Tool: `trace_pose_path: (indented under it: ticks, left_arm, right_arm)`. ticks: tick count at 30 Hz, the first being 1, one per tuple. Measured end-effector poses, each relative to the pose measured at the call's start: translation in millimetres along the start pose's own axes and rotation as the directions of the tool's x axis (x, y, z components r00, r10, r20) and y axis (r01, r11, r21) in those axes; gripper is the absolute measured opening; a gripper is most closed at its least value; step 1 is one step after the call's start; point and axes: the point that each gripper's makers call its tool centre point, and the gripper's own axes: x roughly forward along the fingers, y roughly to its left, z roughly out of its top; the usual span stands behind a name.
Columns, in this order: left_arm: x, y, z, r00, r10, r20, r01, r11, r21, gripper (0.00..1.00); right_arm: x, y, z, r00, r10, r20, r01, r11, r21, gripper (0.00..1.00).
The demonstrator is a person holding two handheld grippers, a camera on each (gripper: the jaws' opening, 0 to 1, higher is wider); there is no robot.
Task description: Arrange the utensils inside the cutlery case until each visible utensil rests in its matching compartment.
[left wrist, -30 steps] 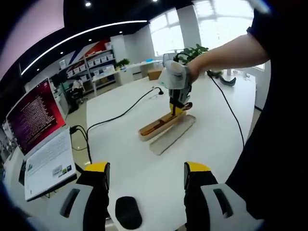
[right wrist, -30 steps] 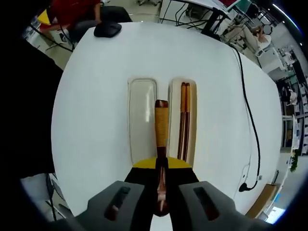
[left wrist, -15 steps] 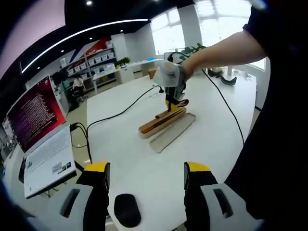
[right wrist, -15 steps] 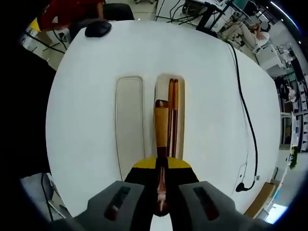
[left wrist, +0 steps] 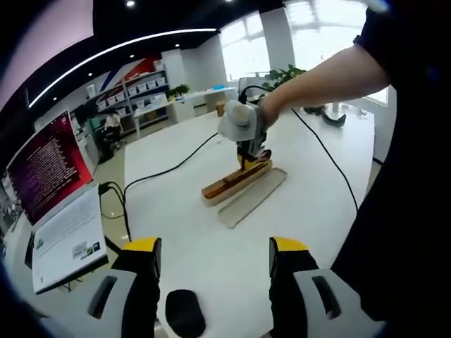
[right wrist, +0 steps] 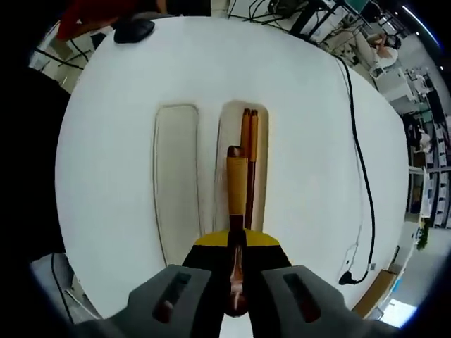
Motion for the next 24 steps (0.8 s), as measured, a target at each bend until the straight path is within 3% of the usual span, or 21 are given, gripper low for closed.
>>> trace_pose_path:
  ticks: [24]
  left_arm:
    - [2.9, -5.8, -19.9, 0.999, -0.008, -0.04, 0.005, 0.998, -0.055, 0.63]
  right_arm:
    - [24.6, -2.3, 12.7, 0.995, 0.082, -0.048, -0.083, 0.996, -0.022, 0.0]
